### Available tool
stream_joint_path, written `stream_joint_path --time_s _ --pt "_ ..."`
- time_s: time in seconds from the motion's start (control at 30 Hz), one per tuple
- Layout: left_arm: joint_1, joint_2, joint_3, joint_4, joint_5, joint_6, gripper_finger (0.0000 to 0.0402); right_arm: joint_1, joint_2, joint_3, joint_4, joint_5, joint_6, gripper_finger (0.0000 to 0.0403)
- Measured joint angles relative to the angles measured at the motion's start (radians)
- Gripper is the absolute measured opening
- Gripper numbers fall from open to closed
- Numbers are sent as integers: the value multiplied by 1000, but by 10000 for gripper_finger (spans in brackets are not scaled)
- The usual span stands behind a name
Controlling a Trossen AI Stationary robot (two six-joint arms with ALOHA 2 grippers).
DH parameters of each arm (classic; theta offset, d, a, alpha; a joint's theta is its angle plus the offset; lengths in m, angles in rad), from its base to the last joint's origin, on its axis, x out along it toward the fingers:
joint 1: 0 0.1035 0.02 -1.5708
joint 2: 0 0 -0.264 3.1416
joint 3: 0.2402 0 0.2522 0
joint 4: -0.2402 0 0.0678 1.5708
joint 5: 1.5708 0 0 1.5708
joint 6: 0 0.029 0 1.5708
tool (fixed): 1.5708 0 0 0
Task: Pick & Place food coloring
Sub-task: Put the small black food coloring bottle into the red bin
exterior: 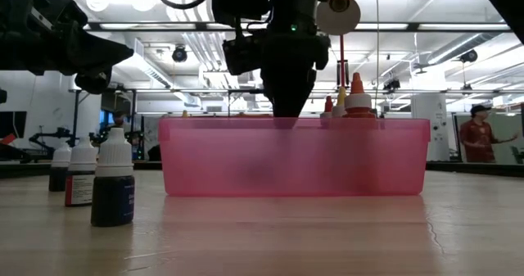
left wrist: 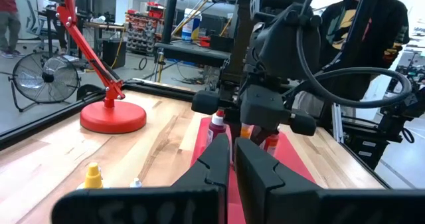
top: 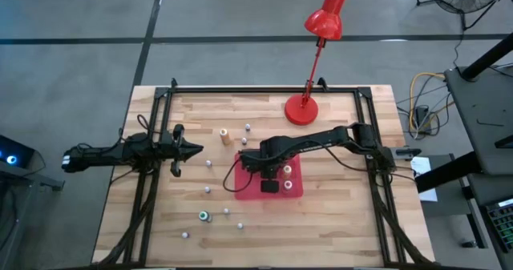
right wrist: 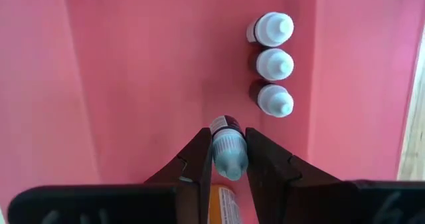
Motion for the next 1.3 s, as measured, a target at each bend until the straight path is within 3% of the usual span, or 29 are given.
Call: stream_joint_path --time_s 0.2,0.5,1.03,1.2,1.3 --pt "0 0 0 0 0 0 0 23 0 0 9 -13 -33 66" --pt "0 0 0 0 0 0 0 35 0 0 18 -16 -222 66" --pt "0 0 0 0 0 0 0 35 -1 -1 105 -18 -809 66" --pt "0 0 0 0 0 0 0 35 -1 -1 136 -131 -1008 66" --pt "0 0 0 0 0 0 0 35 -2 -1 162 -141 -1070 66"
